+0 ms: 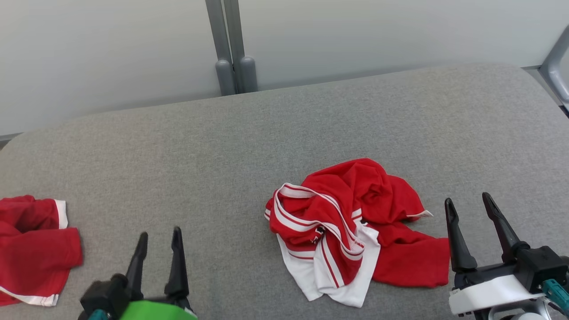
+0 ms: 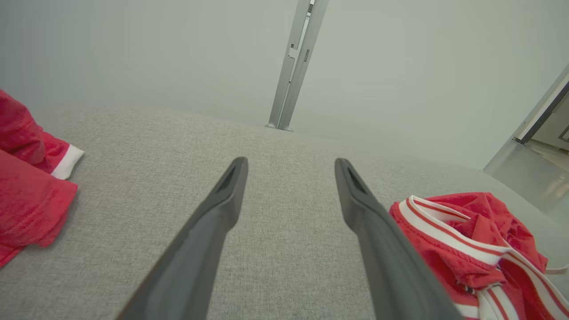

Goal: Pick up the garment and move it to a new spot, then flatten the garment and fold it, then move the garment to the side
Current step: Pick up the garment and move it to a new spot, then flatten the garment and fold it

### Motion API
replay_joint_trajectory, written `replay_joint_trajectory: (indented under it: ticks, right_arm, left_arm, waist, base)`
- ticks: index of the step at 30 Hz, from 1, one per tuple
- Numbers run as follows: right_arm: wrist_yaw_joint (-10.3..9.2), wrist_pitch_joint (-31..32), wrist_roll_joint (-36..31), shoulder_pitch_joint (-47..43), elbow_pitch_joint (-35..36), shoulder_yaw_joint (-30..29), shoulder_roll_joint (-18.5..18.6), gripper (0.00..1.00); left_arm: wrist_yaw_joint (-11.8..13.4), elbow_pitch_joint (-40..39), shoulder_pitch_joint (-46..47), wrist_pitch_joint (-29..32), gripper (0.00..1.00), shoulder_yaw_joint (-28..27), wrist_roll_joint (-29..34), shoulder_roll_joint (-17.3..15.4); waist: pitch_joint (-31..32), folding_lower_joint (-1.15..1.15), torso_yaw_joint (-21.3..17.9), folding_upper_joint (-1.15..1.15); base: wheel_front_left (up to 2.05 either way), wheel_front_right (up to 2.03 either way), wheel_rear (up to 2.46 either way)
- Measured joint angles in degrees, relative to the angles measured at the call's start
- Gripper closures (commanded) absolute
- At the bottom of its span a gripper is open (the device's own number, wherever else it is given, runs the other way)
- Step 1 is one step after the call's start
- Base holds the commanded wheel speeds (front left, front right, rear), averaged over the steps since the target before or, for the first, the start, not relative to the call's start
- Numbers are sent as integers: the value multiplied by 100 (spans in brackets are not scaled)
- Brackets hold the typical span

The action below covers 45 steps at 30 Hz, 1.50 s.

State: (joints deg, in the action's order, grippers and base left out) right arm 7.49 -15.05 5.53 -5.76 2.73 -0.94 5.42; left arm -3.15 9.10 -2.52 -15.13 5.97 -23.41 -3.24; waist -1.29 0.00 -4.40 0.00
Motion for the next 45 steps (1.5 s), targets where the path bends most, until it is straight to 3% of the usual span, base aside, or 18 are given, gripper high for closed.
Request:
replay_joint_trajectory:
  ticks: [8, 16, 38, 41, 45]
  right_arm:
    - [0, 0, -15, -133, -188, -59, 80, 0]
    - [0, 0, -14, -162, -276, -56, 80, 0]
    - [0, 0, -5, -155, -246, 46, 82, 0]
    - [-1, 0, 120, -153, -204, 474, 109, 0]
    - [0, 0, 588, -224, -869, 1706, 374, 0]
  left_arm:
    - [-207, 64, -569, 0, 0, -468, 460, 32]
    - [-289, 63, -606, -1, 0, -452, 426, 35]
    - [-342, 230, -556, 0, 0, -545, 498, 38]
    - [-338, 198, -550, -1, 0, -563, 513, 38]
    - [-334, 176, -549, -1, 0, -553, 512, 38]
  waist:
    - [167, 0, -109, 0]
    - [197, 0, 43, 0]
    - [115, 0, -13, 0]
    - [100, 0, 22, 0]
    - [75, 0, 84, 0]
  base:
    - [0, 0, 0]
    - [0, 0, 0]
    - [0, 0, 0]
    - [0, 0, 0]
    - [0, 0, 0]
